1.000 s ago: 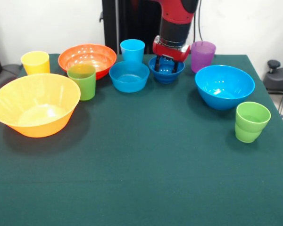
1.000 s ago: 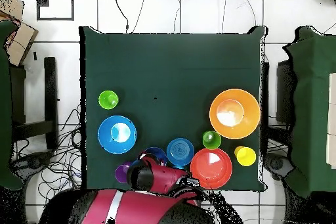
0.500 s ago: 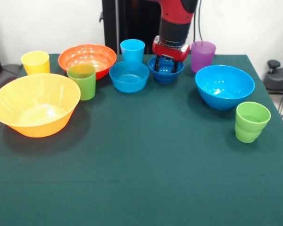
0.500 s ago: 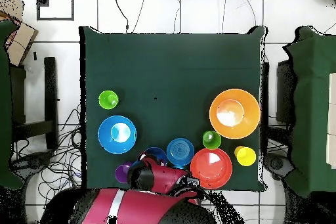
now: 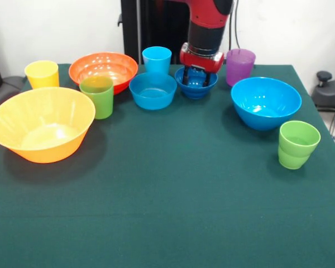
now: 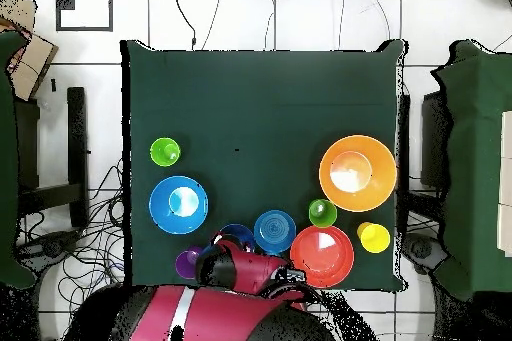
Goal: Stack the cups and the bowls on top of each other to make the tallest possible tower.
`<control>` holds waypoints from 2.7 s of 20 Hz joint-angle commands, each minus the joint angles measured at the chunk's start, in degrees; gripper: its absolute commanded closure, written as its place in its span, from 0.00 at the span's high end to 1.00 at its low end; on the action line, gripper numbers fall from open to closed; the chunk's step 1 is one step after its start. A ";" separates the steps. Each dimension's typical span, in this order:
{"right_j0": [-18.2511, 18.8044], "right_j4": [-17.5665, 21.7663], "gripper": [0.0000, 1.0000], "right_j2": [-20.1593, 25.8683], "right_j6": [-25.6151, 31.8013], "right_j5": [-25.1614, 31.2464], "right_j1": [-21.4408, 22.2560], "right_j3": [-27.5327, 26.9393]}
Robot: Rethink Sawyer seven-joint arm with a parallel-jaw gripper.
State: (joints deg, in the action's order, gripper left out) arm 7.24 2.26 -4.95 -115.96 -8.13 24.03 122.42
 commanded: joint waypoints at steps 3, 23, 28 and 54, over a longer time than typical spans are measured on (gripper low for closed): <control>3.55 3.01 1.00 7.65 -2.84 1.15 -4.26 -11.75; 4.58 6.83 1.00 7.73 -0.92 7.66 -5.54 -19.77; 4.98 7.86 1.00 8.06 -0.89 9.09 -5.50 -21.21; 8.12 14.81 1.00 11.45 0.16 12.96 -5.82 -25.99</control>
State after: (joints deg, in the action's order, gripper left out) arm 13.31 14.39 0.81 -115.96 12.79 24.60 113.20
